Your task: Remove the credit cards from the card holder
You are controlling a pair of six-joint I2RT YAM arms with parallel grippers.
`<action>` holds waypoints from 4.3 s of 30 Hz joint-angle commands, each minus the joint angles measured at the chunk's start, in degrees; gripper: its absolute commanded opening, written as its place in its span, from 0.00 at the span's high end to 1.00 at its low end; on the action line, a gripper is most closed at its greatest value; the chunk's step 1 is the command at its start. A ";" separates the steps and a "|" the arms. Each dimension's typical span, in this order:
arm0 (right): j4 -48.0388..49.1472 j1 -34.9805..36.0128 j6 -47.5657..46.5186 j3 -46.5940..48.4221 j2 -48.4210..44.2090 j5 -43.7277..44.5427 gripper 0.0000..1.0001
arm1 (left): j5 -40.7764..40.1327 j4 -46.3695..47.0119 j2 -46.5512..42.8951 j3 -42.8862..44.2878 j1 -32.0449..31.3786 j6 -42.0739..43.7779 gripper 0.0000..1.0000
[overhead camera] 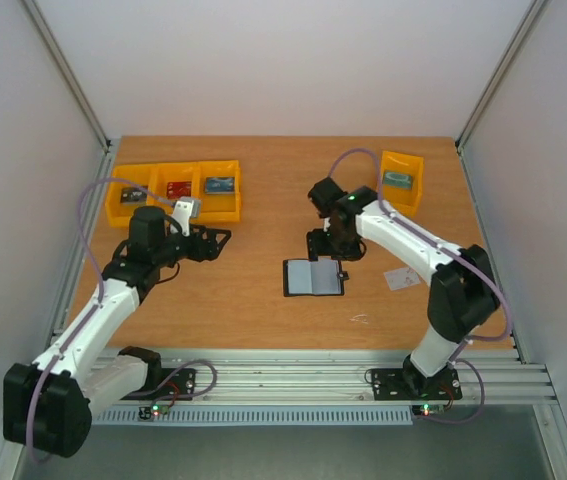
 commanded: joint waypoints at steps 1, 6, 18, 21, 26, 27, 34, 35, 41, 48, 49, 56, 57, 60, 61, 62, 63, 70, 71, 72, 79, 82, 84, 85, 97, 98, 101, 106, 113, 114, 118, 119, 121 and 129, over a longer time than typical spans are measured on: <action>3.33 2.76 4.57 -0.29 5.29 4.56 0.21 | -4.14 4.59 -5.05 -3.75 -0.15 -10.86 0.14; 4.88 3.23 6.85 -1.89 10.11 6.60 0.20 | -4.14 5.71 -7.56 -6.17 -0.16 -11.59 0.14; 7.54 3.12 5.09 -2.97 19.09 1.18 0.31 | -3.31 8.32 -7.14 -7.06 -0.13 -11.81 0.14; 8.05 3.17 4.89 -3.96 17.74 0.66 0.50 | -2.94 8.20 -7.13 -7.15 -0.20 -11.00 0.14; 7.66 3.16 4.61 -4.39 16.08 0.82 0.80 | -1.84 9.81 -6.51 -7.55 -0.14 -10.83 0.14; 7.53 3.17 4.49 -4.18 16.03 0.80 0.86 | -1.36 10.12 -6.41 -7.62 -0.16 -10.88 0.14; 4.95 3.21 3.95 -0.83 13.05 0.64 0.99 | 3.68 13.85 -5.24 -8.02 -1.32 -9.60 0.15; 4.53 3.24 3.76 -0.20 12.51 0.76 0.99 | 4.63 14.46 -5.11 -8.00 -1.82 -9.04 0.15; 2.07 3.31 3.06 3.92 8.23 -0.70 0.99 | 9.94 18.73 -3.00 -8.03 -5.93 -6.91 0.15; -2.73 5.77 2.74 11.38 1.99 0.24 0.99 | 16.58 23.76 1.55 -5.73 -11.56 -5.36 0.05; -3.37 6.48 2.90 12.55 1.63 0.65 0.99 | 16.49 24.70 2.34 -5.08 -12.31 -5.92 0.01; -8.44 12.34 2.59 22.90 1.93 6.63 0.99 | 11.78 26.58 7.71 0.89 -15.46 -12.59 0.01; -8.70 13.00 2.59 24.51 1.88 6.97 0.99 | 11.81 26.80 8.08 1.19 -15.57 -13.23 0.01; -9.18 14.73 2.23 27.20 2.08 7.54 0.99 | 12.45 28.58 8.19 1.23 -15.95 -13.60 0.01; -9.19 15.22 1.85 27.93 2.21 7.45 0.99 | 12.06 28.71 8.12 1.25 -16.09 -13.63 0.01; -9.12 15.67 1.16 28.66 2.30 7.47 0.99 | 11.22 28.50 8.06 1.19 -16.11 -13.77 0.01; -8.96 16.20 0.49 29.20 2.31 7.50 0.99 | 9.98 28.20 7.96 1.12 -16.12 -14.01 0.06; -7.75 16.80 -3.99 30.87 0.20 5.18 0.94 | 12.74 30.17 6.23 1.43 -16.12 -12.72 0.96; -7.41 16.84 -4.76 30.94 -0.44 4.85 0.88 | 13.45 30.66 5.68 1.74 -16.12 -11.74 0.99; -7.14 16.76 -5.44 30.99 -1.34 4.76 0.78 | 13.59 30.99 4.94 2.15 -16.12 -10.05 1.00; -6.52 16.71 -13.87 32.39 -10.01 5.61 0.33 | 12.30 35.17 -1.17 5.62 -16.03 2.74 1.00; -6.04 16.69 -19.24 32.26 -14.19 2.52 0.24 | 16.46 38.33 -3.55 6.21 -16.03 7.08 1.00; -5.73 16.64 -22.14 32.46 -16.97 -0.45 0.20 | 18.66 40.09 -4.81 6.60 -15.99 8.02 1.00; -5.36 16.62 -23.58 32.50 -18.53 -2.51 0.18 | 19.32 40.64 -5.45 6.79 -16.02 8.16 1.00; 0.03 15.84 -34.22 30.37 -28.35 -9.16 0.05 | 29.50 45.72 -8.53 9.37 -16.03 10.09 1.00; -0.02 15.83 -34.62 30.61 -28.48 -8.82 0.05 | 29.45 45.98 -8.73 9.54 -16.03 10.09 1.00; -0.27 15.85 -35.03 31.50 -27.74 -8.20 0.03 | 31.07 46.20 -9.23 9.82 -16.12 9.91 1.00; -0.37 15.87 -36.96 33.33 -25.60 -9.13 0.01 | 32.12 45.90 -10.47 10.46 -16.12 9.56 1.00; -5.35 15.83 -35.81 40.24 -18.52 -13.58 0.01 | 31.33 46.25 -11.07 10.89 -16.42 8.25 1.00; -5.97 15.83 -35.80 40.80 -17.60 -14.52 0.01 | 31.37 46.35 -11.06 10.90 -16.53 8.18 1.00; -5.53 15.83 -36.19 41.26 -15.65 -18.59 0.01 | 31.44 46.85 -11.15 11.10 -16.73 7.63 1.00; -5.14 15.83 -36.36 41.23 -15.53 -19.57 0.01 | 31.46 46.64 -10.96 11.34 -16.69 7.58 1.00; -4.76 15.83 -36.91 41.48 -15.29 -22.49 0.01 | 31.24 46.75 -10.23 11.92 -16.73 7.19 1.00; -7.74 15.86 -35.94 42.22 -14.13 -31.08 0.01 | 28.34 45.74 -7.67 13.18 -17.08 3.02 1.00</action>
